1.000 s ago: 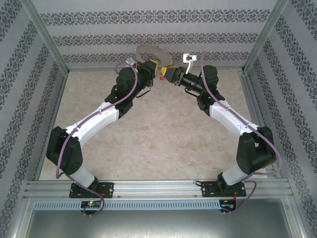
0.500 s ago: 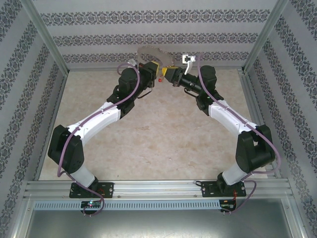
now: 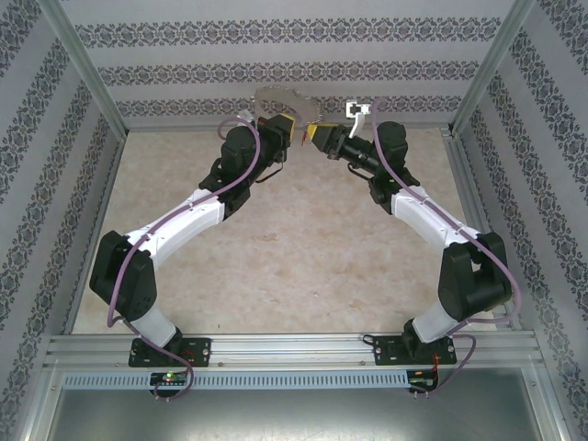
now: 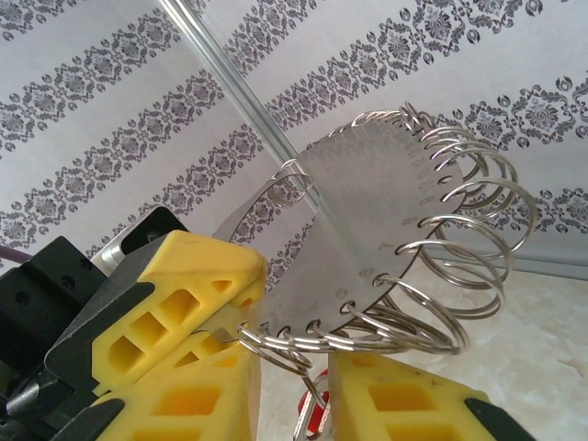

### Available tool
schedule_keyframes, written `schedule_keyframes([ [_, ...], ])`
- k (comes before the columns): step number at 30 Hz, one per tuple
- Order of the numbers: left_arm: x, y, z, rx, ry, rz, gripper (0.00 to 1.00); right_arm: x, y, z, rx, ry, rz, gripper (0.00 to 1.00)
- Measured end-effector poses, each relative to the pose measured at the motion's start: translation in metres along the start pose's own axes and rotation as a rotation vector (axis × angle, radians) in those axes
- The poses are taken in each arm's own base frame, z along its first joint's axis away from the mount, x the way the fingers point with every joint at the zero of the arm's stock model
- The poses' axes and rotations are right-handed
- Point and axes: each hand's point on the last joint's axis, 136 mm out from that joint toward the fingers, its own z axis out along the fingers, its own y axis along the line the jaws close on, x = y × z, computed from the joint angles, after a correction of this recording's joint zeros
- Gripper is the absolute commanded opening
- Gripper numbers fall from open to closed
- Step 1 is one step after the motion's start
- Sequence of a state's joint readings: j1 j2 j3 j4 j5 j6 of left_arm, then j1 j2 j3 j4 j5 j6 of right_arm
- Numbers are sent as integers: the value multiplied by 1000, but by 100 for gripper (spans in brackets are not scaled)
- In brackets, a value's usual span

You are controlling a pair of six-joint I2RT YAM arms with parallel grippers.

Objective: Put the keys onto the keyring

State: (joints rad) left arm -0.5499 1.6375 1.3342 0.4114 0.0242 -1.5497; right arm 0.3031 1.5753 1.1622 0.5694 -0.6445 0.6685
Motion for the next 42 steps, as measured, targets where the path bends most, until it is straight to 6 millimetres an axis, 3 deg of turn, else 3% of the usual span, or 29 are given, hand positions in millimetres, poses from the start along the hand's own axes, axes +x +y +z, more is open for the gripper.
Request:
schedule_keyframes([
  [6, 0, 0, 0, 0, -2, 0, 0, 0, 0, 0, -3, 0, 7, 27],
  [14, -1, 0, 0, -1, -7, 0, 0, -1, 5, -1, -21, 3, 7, 1],
  [26, 0, 0, 0, 0, 0, 0, 0, -2, 6, -5, -32, 10, 6, 0],
  [27, 1, 0, 0, 0, 2, 0, 0, -2, 6, -5, -33, 11, 7, 1],
  [28, 2, 0, 0, 0, 5, 0, 0, -2, 7, -6, -37, 13, 9, 15],
  [29, 3, 0, 0, 0, 6, 0, 0, -2, 8, -7, -38, 15, 15, 20],
  [34, 4, 0, 0, 1, 8, 0, 0, -5, 10, -10, -43, 10, 22, 34],
  [42, 4, 0, 0, 1, 8, 0, 0, -6, 13, -11, -55, 15, 25, 37],
])
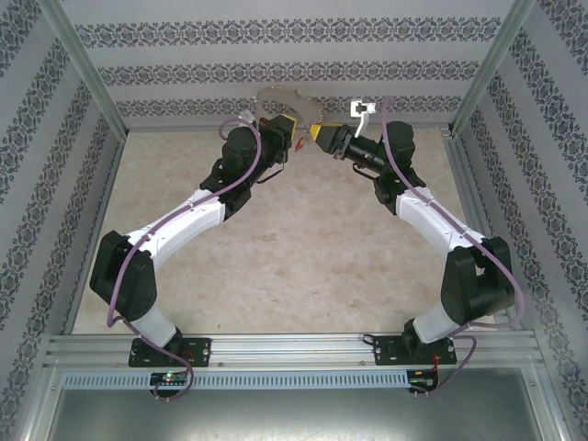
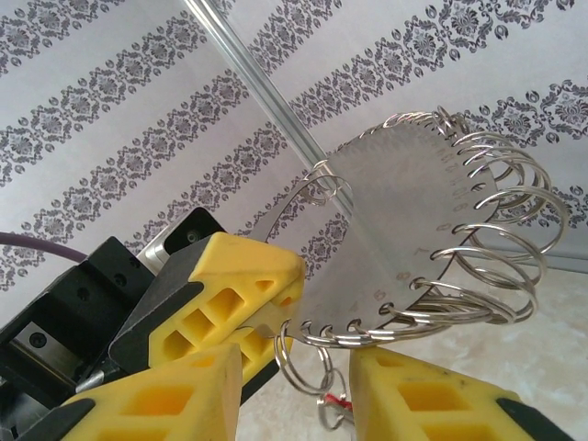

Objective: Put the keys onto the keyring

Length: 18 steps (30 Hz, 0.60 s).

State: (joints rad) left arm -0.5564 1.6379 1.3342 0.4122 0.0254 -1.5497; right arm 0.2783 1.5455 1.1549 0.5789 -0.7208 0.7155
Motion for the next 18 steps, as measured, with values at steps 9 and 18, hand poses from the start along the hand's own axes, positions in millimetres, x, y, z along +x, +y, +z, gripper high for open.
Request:
schedule_keyframes([
  [9, 0, 0, 0, 1, -2, 0, 0, 0, 7, 3, -37, 26, 12, 42],
  [18, -1, 0, 0, 0, -3, 0, 0, 2, 2, 7, -38, 41, 22, 40],
])
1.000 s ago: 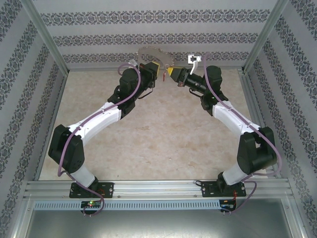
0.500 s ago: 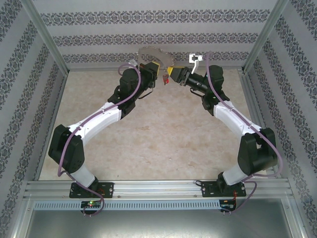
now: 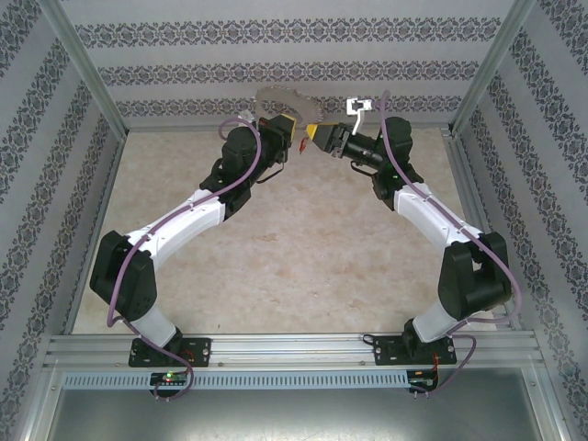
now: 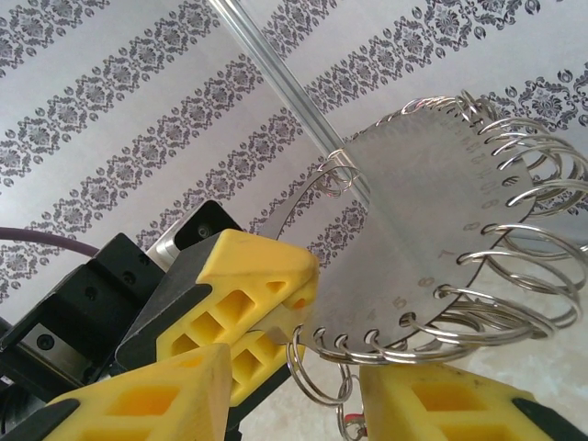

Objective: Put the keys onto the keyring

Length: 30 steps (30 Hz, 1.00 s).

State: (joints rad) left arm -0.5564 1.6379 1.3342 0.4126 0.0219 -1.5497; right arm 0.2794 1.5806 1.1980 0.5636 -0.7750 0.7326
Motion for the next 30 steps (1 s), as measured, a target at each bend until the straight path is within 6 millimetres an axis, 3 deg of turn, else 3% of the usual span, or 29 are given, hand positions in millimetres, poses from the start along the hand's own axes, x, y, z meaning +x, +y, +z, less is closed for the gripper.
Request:
schedule_keyframes([
  [10, 0, -1, 0, 4, 0, -1, 0, 2, -1, 5, 27, 5, -24, 37],
  [19, 0, -1, 0, 3, 1, 0, 0, 4, -8, 8, 60, -3, -48, 26],
  [24, 0, -1, 0, 3, -1, 0, 0, 3, -8, 8, 60, -5, -51, 25],
  [30, -3, -1, 0, 3, -15, 0, 0, 2, -7, 8, 54, -7, -52, 5],
])
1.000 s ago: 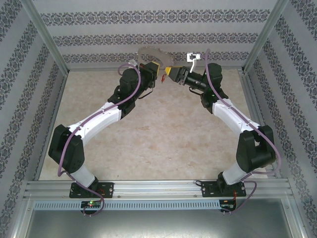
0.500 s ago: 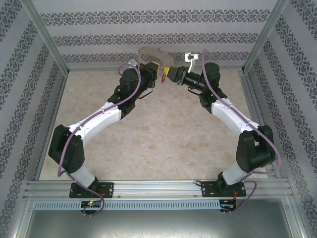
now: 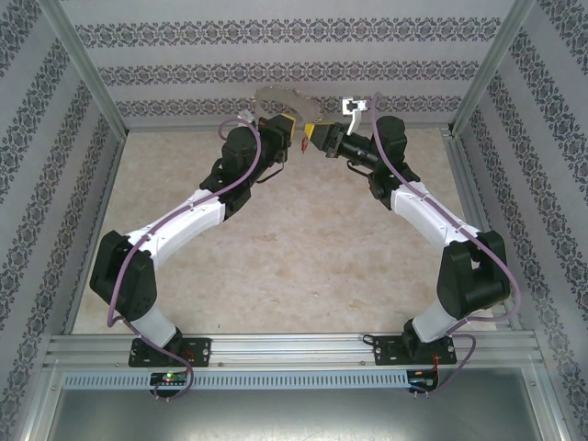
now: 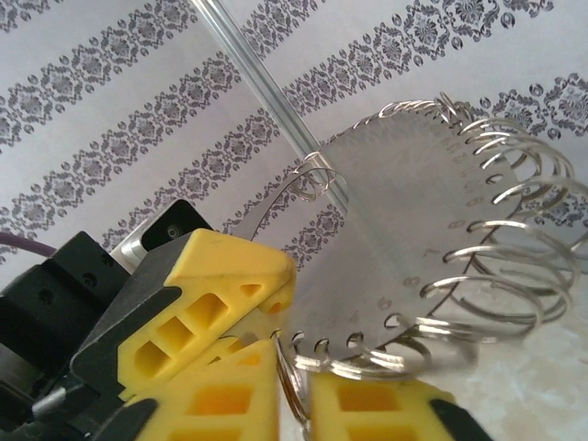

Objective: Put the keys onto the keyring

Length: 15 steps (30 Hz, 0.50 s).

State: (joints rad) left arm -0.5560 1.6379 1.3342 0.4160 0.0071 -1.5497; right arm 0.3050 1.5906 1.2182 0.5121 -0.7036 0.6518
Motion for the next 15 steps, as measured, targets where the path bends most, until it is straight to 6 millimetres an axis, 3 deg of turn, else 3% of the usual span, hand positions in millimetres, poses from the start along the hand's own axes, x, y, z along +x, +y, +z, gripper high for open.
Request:
schedule_keyframes([
  [2, -1, 0, 0, 0, -5, 0, 0, 0, 0, 0, -3, 2, 2, 0],
  [8, -1, 0, 0, 0, -4, 1, 0, 1, 1, 0, -9, 7, 3, 0],
  [15, 5, 4, -3, -6, 33, 93, 43, -3, -7, -5, 15, -3, 32, 0],
])
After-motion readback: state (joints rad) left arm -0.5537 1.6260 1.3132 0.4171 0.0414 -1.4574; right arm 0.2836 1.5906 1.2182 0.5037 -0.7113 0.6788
